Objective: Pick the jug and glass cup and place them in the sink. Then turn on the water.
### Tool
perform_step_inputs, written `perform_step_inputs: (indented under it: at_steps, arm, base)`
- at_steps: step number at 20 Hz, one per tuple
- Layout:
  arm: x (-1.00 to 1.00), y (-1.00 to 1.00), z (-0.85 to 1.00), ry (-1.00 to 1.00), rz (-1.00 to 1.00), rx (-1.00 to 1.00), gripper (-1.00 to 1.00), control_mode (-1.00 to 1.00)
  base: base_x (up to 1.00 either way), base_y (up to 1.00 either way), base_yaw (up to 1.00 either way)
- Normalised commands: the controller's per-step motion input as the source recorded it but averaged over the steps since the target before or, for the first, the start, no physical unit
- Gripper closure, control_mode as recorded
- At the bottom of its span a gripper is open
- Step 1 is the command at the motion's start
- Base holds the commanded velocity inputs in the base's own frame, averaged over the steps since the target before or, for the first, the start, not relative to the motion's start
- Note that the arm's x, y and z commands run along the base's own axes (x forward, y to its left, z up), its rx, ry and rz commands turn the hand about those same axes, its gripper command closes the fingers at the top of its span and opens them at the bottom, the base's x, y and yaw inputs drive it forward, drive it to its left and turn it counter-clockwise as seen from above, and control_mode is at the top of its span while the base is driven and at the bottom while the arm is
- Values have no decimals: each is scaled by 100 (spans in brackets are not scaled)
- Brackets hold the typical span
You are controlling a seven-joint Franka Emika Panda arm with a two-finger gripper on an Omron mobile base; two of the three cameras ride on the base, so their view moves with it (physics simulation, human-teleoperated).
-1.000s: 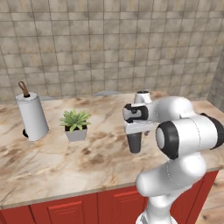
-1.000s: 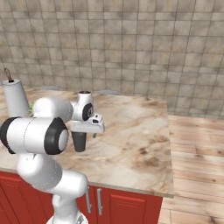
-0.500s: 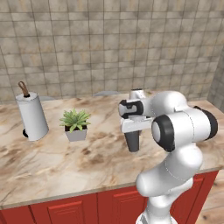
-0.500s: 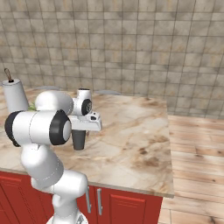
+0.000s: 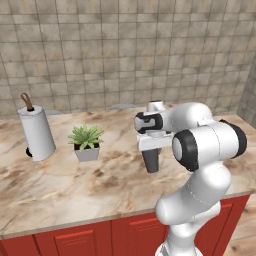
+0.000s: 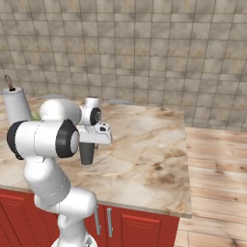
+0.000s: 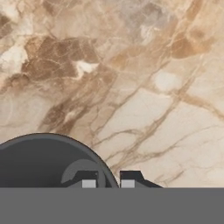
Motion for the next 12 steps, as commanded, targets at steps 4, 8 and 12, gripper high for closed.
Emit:
perform_step_inputs:
  at_steps: [4,8,12]
  arm:
    - [-17,-1,20,0,0,0,100,-100]
    - [-21,-14,38,0,0,1,100,-100]
    - [-33,-31,42,0,0,1,100,-100]
  base:
    - [0,0,0]
    - [0,0,0]
    - [0,0,0]
